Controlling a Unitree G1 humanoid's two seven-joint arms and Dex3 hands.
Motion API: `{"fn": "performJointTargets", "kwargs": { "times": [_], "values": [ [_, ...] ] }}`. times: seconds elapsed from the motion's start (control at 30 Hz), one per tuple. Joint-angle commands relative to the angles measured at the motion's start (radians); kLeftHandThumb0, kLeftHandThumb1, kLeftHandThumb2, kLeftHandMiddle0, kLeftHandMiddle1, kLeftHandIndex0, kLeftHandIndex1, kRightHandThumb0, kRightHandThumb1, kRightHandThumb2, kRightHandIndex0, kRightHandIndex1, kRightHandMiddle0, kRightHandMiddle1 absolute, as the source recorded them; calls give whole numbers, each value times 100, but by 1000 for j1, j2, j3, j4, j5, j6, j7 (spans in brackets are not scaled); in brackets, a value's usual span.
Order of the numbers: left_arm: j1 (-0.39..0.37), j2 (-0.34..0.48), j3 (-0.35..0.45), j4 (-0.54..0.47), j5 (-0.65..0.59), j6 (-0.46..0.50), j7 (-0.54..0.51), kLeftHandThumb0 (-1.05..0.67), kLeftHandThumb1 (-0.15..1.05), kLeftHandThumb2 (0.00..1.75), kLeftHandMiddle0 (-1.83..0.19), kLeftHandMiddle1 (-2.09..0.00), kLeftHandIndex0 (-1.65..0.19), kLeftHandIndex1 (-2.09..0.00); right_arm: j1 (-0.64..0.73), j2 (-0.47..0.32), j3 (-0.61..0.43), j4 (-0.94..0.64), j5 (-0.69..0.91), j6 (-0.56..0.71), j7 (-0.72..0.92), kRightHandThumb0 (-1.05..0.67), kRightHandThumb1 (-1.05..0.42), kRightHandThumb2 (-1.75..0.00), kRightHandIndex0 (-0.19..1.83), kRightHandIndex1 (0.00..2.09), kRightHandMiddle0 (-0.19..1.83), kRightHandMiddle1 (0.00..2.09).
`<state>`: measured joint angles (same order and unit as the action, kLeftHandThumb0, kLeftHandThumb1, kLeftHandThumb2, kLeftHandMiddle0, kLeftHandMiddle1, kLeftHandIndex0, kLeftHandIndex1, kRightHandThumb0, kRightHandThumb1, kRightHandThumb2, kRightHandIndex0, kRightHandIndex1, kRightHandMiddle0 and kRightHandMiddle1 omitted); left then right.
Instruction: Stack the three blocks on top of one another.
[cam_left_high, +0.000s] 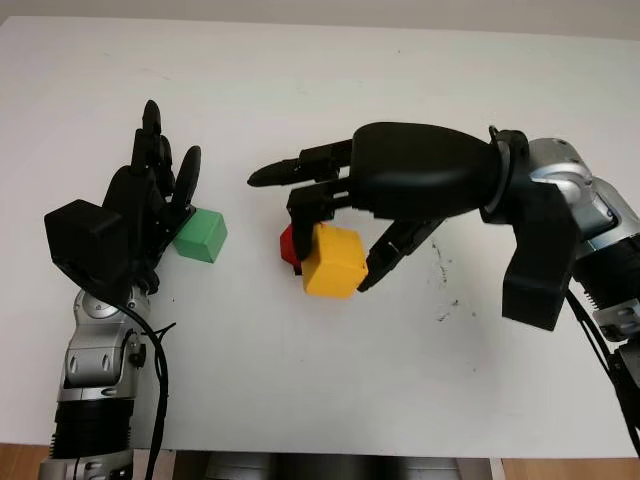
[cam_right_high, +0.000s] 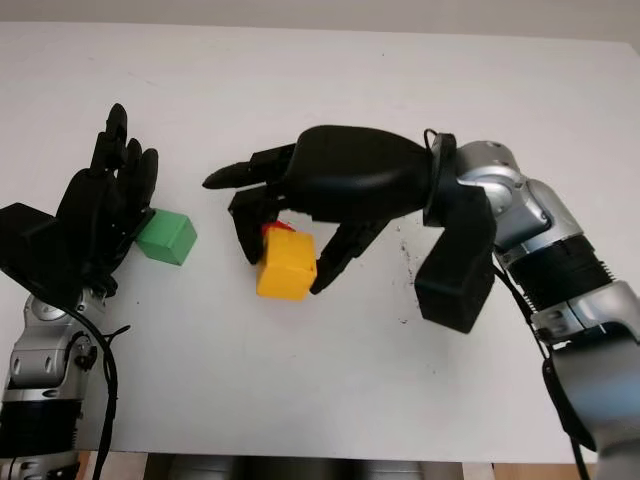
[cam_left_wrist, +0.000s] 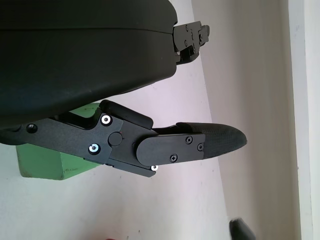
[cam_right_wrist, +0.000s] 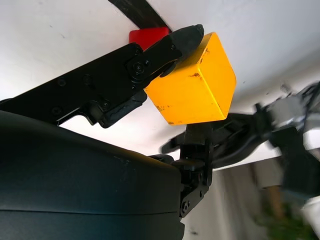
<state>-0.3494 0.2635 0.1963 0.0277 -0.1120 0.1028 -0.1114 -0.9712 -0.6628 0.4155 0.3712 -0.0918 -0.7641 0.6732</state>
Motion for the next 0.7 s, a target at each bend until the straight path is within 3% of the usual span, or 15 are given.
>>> {"fn": "performJointTargets", "kwargs": {
  "times": [0.0,0.27,0.67],
  "values": [
    [-9,6,-3,-1,4,-2,-2,-71,105,48,19,-2,19,-4,-40,18,-44,-4,-12,56,7,-44,-100,-5,27,5,35,153],
    [-18,-6,-6,-14,3,24,14,-71,105,48,19,-4,18,-4,-105,96,-84,64,-147,188,-23,-40,-97,-5,28,6,42,143],
    [-24,-13,-5,1,3,-2,13,-71,105,48,19,0,19,0,-129,194,-66,105,-294,280,-58,-37,-98,-5,30,6,39,151]
  ]
}}
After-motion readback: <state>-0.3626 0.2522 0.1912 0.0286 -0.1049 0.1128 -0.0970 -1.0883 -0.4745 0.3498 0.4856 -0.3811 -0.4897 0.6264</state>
